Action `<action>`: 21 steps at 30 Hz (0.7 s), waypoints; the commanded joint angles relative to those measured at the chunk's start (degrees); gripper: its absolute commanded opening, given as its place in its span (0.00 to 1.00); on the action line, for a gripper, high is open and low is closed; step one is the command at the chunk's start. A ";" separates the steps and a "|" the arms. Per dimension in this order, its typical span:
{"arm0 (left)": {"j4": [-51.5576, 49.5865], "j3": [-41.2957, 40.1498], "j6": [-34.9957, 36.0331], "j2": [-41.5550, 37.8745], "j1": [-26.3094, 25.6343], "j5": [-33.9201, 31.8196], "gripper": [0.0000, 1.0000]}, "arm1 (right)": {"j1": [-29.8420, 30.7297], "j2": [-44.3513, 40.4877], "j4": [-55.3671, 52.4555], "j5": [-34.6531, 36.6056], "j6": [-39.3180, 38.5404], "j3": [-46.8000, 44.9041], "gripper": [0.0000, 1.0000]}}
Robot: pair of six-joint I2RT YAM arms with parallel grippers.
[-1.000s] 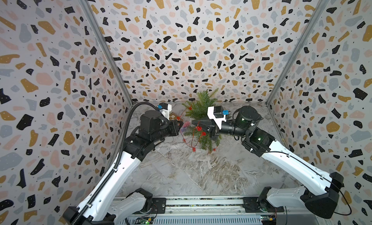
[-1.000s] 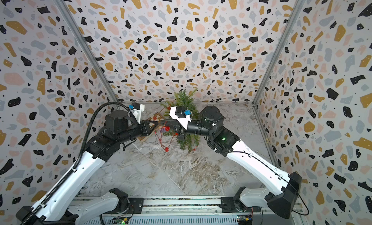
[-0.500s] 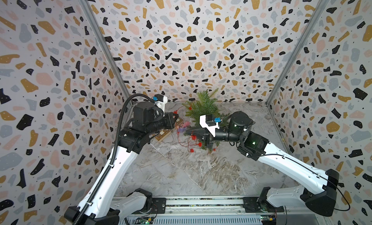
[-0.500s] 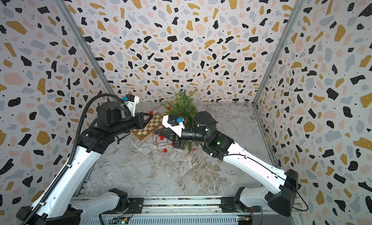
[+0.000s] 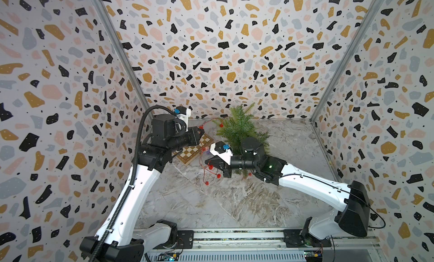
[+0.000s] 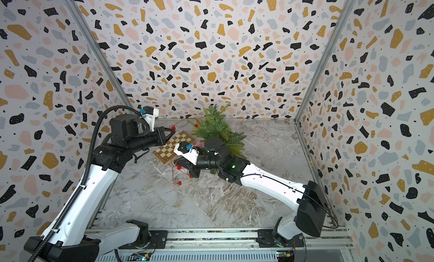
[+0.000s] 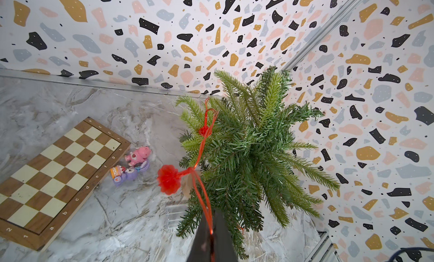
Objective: Remove string lights from the small christmas tree
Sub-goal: Remove the light string from the Christmas tree.
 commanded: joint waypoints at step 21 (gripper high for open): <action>3.10 -4.50 2.51 -2.54 2.33 -0.42 0.00 | 6.10 6.75 -5.02 11.14 -4.99 0.84 0.40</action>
